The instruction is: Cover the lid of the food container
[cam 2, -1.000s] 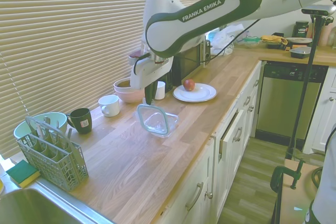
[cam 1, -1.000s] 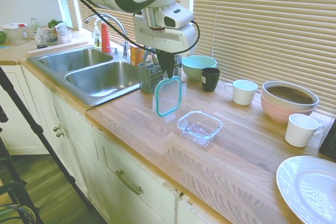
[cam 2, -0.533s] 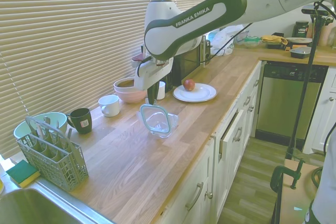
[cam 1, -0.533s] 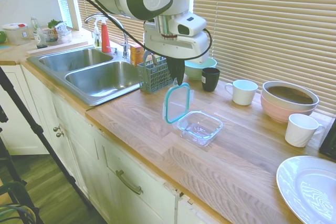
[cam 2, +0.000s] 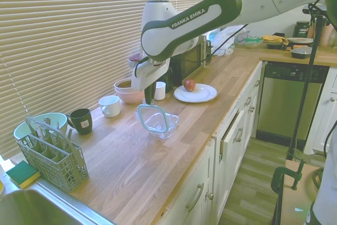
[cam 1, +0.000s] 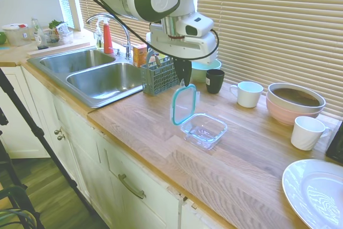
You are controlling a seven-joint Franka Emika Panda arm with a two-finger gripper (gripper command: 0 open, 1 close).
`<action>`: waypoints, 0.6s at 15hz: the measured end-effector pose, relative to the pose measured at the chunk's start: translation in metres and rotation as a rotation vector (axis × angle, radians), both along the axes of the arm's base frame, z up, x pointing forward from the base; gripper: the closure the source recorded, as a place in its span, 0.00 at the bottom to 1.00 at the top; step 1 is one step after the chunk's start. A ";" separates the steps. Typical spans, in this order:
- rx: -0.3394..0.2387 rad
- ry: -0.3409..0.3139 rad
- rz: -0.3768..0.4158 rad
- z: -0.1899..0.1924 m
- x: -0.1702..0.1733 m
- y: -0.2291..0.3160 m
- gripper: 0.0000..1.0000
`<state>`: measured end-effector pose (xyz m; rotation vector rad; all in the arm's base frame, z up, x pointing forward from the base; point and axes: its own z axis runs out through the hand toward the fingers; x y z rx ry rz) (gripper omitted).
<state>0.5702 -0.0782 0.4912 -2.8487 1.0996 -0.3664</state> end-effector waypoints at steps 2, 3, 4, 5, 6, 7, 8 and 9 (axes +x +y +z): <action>-0.003 -0.005 0.007 -0.001 0.006 0.003 1.00; -0.004 -0.004 0.010 -0.002 0.008 0.005 1.00; -0.004 -0.003 0.013 -0.003 0.009 0.007 1.00; -0.004 -0.003 0.014 -0.003 0.009 0.007 1.00; -0.004 -0.004 0.014 -0.003 0.009 0.007 1.00; -0.004 -0.007 0.013 -0.002 0.010 0.007 1.00; -0.004 -0.012 0.011 0.000 0.010 0.006 1.00; -0.003 -0.017 0.010 0.003 0.011 0.005 1.00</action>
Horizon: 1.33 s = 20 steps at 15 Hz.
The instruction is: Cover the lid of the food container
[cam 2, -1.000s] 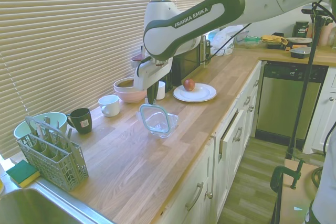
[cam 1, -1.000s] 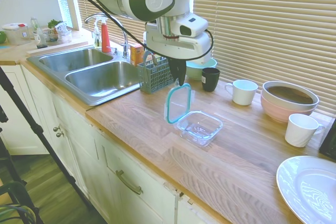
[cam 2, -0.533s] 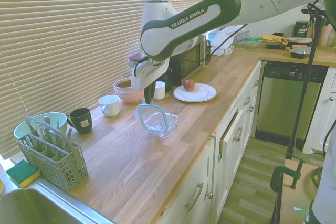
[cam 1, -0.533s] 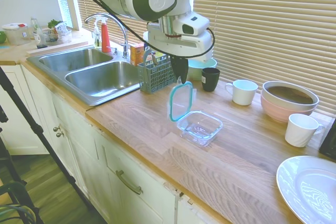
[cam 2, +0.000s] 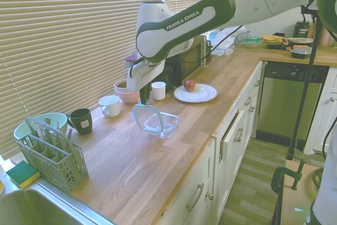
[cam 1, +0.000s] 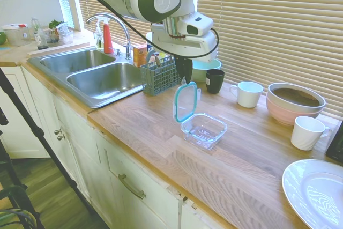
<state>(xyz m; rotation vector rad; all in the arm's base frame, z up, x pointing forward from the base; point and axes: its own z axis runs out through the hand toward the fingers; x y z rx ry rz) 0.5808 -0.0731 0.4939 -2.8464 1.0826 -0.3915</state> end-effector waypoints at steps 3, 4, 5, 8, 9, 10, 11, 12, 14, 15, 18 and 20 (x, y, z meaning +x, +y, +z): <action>0.003 -0.013 -0.007 0.007 0.001 -0.003 1.00; 0.005 -0.014 -0.010 0.007 0.000 -0.006 1.00; 0.008 -0.015 -0.012 0.007 0.000 -0.010 1.00; 0.025 -0.018 -0.020 0.007 -0.003 -0.026 1.00; 0.029 -0.020 -0.021 0.007 -0.004 -0.031 1.00; 0.033 -0.020 -0.023 0.007 -0.005 -0.035 1.00; 0.040 -0.021 -0.024 0.007 -0.005 -0.039 1.00; 0.047 -0.023 -0.025 0.007 -0.006 -0.043 1.00; 0.062 -0.028 -0.033 0.007 -0.009 -0.055 1.00; 0.068 -0.029 -0.037 0.007 -0.011 -0.064 1.00; 0.087 -0.035 -0.046 0.004 -0.017 -0.090 1.00; 0.102 -0.033 -0.048 -0.002 -0.020 -0.103 1.00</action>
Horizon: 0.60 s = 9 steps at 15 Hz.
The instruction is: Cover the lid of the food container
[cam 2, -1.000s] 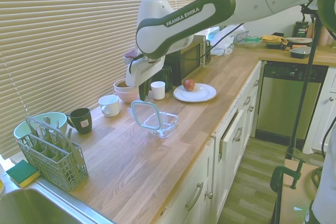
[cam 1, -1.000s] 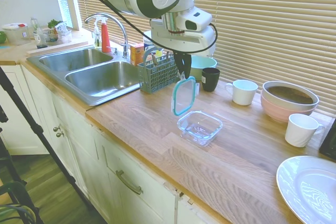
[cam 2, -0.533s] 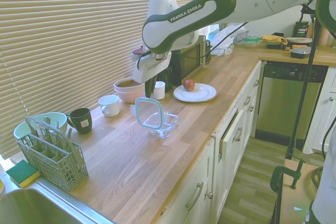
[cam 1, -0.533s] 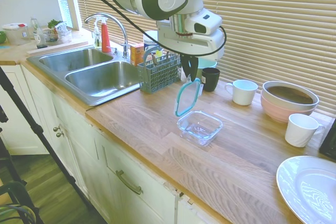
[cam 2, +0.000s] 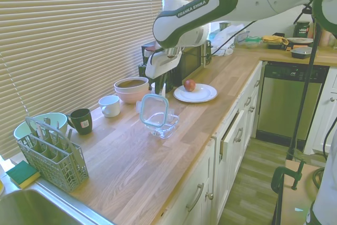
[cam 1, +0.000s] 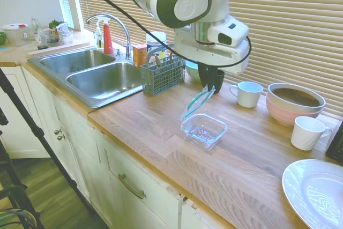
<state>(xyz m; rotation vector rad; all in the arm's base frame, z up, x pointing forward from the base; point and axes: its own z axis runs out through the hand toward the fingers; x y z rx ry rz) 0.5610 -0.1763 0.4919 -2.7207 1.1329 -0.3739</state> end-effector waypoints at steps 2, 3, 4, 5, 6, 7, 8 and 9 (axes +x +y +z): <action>0.017 0.008 0.006 -0.011 0.000 -0.010 1.00; 0.024 0.011 0.007 -0.017 0.001 -0.014 1.00; 0.029 0.014 0.007 -0.021 0.001 -0.018 1.00; 0.034 0.015 0.004 -0.024 0.001 -0.023 1.00; 0.039 0.015 0.002 -0.027 0.001 -0.027 1.00; 0.045 0.014 0.000 -0.029 0.001 -0.030 1.00; 0.054 0.012 -0.002 -0.031 0.001 -0.034 1.00; 0.064 0.008 -0.007 -0.033 0.002 -0.038 1.00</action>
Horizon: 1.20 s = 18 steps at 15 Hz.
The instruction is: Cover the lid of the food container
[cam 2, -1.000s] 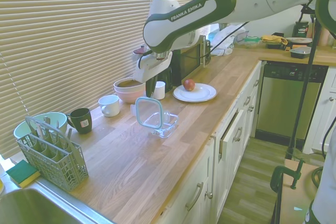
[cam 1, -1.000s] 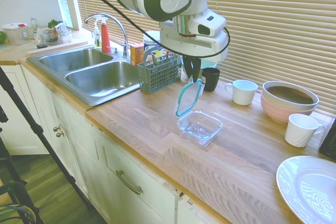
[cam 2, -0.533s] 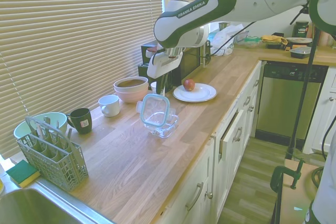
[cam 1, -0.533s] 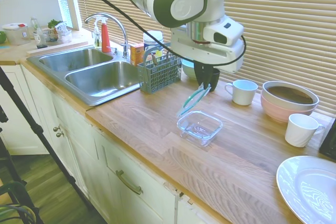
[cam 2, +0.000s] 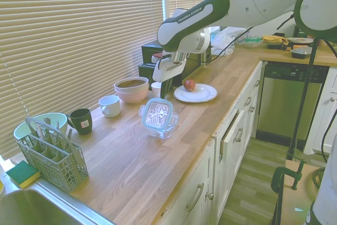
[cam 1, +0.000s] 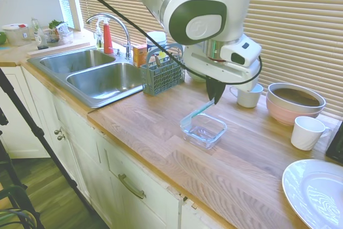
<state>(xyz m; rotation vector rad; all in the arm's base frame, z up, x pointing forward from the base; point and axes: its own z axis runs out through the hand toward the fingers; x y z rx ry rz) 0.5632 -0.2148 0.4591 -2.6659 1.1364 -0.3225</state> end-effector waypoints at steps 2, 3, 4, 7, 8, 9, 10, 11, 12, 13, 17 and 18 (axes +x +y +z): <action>0.014 -0.003 -0.013 -0.006 0.005 -0.013 1.00; 0.017 0.001 -0.019 -0.011 0.008 -0.019 1.00; 0.021 0.005 -0.024 -0.014 0.010 -0.024 1.00; 0.034 0.016 -0.029 -0.022 0.015 -0.031 1.00; 0.039 0.018 -0.026 -0.024 0.016 -0.031 1.00; 0.044 0.023 -0.020 -0.027 0.016 -0.030 1.00; 0.048 0.028 -0.016 -0.029 0.015 -0.030 1.00; 0.048 0.031 -0.010 -0.032 0.014 -0.029 1.00; 0.048 0.030 -0.006 -0.035 0.013 -0.029 1.00; 0.050 0.029 -0.005 -0.038 0.010 -0.029 1.00; 0.065 0.023 -0.015 -0.047 0.000 -0.037 1.00; 0.067 0.024 -0.021 -0.048 -0.002 -0.041 1.00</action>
